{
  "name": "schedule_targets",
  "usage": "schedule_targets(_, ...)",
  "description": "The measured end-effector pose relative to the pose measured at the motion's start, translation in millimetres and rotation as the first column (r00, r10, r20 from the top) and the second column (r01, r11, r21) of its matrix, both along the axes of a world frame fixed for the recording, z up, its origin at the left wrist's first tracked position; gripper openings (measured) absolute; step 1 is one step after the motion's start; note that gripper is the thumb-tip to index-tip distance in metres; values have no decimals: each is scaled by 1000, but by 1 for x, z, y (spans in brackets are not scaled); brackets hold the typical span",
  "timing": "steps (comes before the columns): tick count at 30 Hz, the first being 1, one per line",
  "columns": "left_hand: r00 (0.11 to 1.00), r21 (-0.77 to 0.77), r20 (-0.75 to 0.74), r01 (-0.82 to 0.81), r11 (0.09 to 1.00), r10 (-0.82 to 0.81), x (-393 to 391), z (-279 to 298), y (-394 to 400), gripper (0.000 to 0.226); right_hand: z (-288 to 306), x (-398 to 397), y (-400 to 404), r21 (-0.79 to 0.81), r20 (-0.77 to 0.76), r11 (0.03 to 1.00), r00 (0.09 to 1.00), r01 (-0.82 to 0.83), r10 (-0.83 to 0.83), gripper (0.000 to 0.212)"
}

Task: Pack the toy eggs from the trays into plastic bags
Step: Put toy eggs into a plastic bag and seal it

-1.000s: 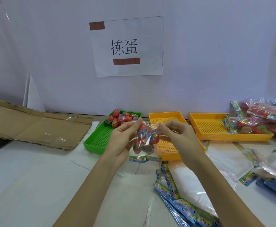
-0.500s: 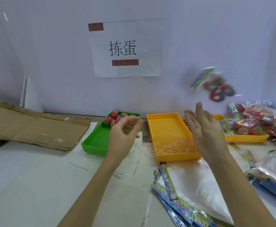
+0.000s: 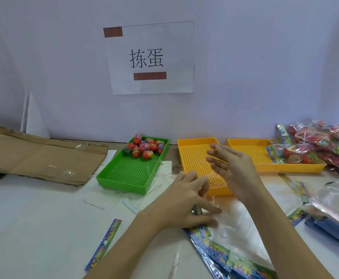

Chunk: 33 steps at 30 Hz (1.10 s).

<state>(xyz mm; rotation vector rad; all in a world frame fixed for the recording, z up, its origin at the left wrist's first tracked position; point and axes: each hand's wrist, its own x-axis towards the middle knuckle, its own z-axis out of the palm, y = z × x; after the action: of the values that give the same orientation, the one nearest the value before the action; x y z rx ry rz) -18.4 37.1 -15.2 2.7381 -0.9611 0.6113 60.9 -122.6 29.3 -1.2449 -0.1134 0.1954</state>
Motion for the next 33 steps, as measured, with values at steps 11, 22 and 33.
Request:
schedule_targets(11,938,-790,-346,-293,538,3,4,21,21,41,2,5,0,-247,133,958,974,-145,182,51)
schedule_targets(22,769,-775,-616,-630,-45,-170,14,28,41,63,-2,0,1,-258,232,961,958,-105,167,16)
schedule_targets(33,834,-834,-549,-551,29,52,7,24,40,31,-3,-3,7,-362,239,923,945,-126,223,26)
